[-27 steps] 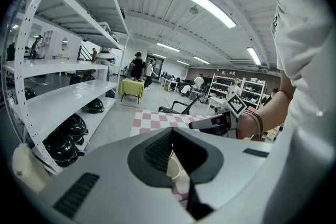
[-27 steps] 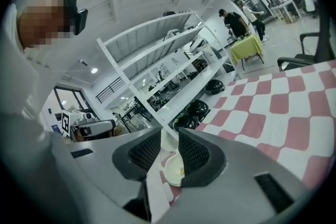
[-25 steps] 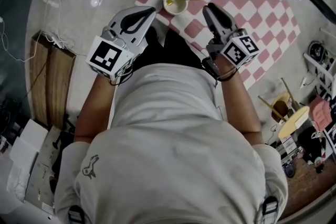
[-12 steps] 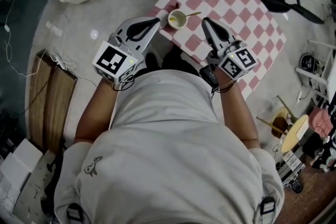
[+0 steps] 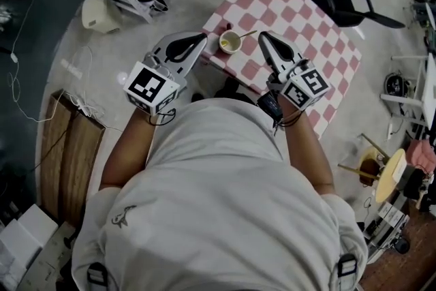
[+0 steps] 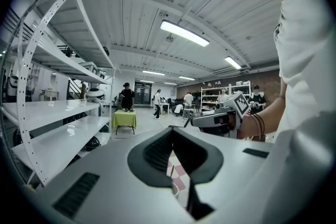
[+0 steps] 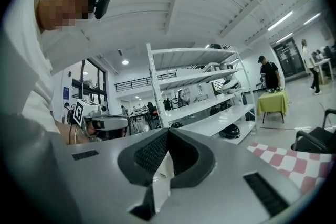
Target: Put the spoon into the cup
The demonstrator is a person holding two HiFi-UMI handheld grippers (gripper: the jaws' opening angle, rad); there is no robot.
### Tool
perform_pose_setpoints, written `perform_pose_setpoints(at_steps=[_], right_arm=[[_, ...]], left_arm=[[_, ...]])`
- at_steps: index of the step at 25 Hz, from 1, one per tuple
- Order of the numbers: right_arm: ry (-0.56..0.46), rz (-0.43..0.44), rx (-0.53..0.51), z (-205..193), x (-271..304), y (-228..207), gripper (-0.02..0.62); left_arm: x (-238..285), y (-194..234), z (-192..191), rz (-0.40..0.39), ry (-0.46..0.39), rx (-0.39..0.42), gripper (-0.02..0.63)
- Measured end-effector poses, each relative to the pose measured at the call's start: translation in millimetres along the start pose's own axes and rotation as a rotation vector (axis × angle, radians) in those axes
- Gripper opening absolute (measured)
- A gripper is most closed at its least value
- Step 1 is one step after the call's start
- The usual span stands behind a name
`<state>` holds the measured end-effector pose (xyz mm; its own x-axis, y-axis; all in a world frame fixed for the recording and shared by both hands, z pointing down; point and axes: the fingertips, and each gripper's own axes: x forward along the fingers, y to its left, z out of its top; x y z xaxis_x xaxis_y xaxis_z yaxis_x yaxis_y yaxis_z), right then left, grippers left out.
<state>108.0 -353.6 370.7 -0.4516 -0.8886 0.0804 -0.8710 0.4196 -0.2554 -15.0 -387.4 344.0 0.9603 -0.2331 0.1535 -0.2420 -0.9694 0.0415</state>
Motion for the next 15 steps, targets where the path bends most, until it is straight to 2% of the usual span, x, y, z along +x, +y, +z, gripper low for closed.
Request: perform_pose_setpoints(at_steps=[7, 15], right_arm=[[0.012, -0.035, -0.030, 2.6, -8.8, 15.5, 0.032], [0.023, -0.057, 0.002, -6.9, -31.7, 17.2, 0.032]], left_arm=[[-11.7, -3.9, 2.4, -0.033, -0.005, 0.009, 0.014], [-19.5, -17.1, 0.2, -0.058, -0.009, -0.023, 0.014]])
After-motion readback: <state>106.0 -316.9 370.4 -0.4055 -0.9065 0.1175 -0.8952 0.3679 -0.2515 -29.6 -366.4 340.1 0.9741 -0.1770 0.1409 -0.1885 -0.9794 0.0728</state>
